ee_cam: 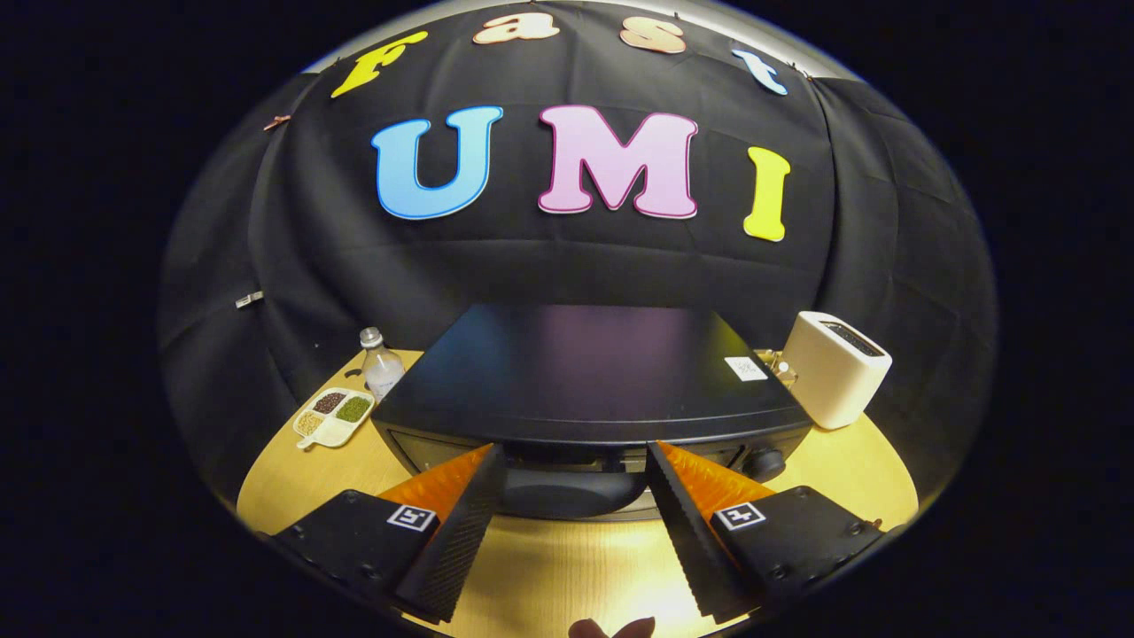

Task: Open the toaster oven, put the food inside, and close the toaster oven door.

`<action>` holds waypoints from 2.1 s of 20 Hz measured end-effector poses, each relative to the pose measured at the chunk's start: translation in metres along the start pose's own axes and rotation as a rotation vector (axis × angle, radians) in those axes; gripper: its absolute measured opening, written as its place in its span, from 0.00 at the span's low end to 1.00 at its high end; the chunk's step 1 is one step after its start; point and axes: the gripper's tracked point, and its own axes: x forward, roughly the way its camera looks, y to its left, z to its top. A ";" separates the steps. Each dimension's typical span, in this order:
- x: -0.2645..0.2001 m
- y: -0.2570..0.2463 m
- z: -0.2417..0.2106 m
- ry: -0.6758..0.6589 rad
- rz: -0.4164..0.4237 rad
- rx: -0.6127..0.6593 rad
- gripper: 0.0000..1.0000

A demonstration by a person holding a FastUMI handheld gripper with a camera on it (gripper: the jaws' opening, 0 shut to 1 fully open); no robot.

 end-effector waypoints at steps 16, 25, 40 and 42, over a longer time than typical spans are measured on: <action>-0.022 0.006 -0.017 0.035 -0.029 0.036 1.00; -0.055 0.007 -0.064 0.104 -0.031 0.051 1.00; -0.067 -0.016 -0.155 0.307 -0.049 -0.005 0.98; -0.069 -0.023 -0.159 0.314 -0.041 -0.017 0.98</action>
